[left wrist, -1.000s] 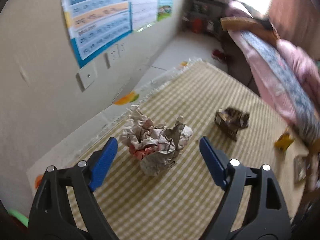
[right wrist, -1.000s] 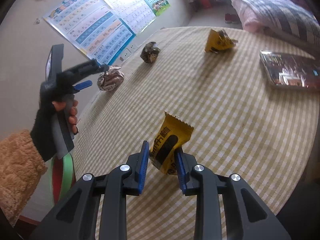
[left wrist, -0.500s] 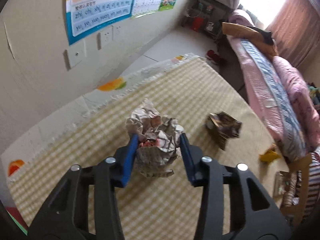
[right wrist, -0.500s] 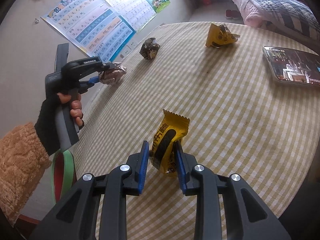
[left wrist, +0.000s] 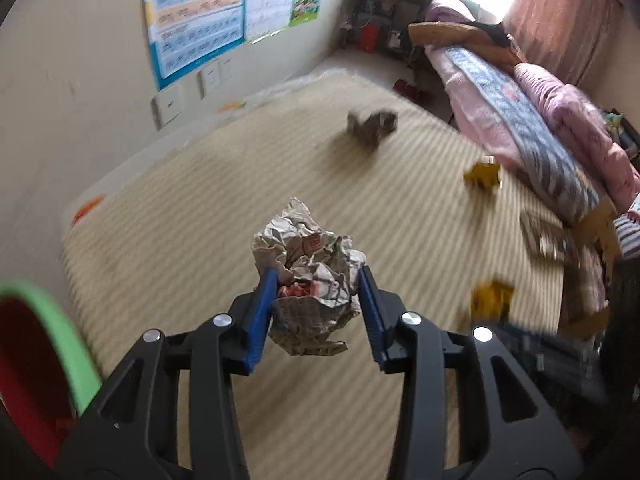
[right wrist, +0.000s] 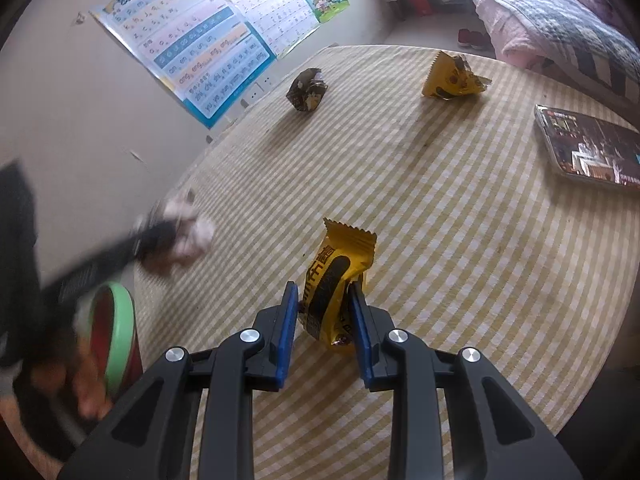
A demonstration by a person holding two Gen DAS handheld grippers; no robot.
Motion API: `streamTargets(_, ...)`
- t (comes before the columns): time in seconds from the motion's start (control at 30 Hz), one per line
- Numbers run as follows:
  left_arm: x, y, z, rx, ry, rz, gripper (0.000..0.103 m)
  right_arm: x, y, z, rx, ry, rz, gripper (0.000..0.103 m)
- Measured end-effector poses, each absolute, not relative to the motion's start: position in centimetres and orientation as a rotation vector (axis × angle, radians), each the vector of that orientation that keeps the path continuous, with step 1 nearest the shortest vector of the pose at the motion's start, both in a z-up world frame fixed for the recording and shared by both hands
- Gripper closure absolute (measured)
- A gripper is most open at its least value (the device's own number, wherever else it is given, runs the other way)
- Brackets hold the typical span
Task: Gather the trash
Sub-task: 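Carry the newspaper ball with the left tool to the bin while the right tool carries the yellow wrapper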
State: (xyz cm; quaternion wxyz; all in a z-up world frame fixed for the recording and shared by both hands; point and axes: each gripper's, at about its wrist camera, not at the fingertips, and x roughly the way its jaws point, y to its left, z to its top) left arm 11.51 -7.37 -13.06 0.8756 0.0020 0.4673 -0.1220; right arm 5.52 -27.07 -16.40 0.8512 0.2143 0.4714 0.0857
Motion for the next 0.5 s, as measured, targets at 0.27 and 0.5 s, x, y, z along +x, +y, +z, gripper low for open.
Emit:
streamTargets(0.27, 7.5, -3.4, -14.7, -0.088, 1.051, -0.15, 0.063, 5.1, -25.4, -15.9, 0.356, 1.0, 0.175, 0.078)
streamTargets(0.5, 6.3, -3.1, -13.1, -0.122, 0.991, -0.193, 0.063, 4.4, -24.1, -13.8, 0.292, 0.967, 0.159, 0.078)
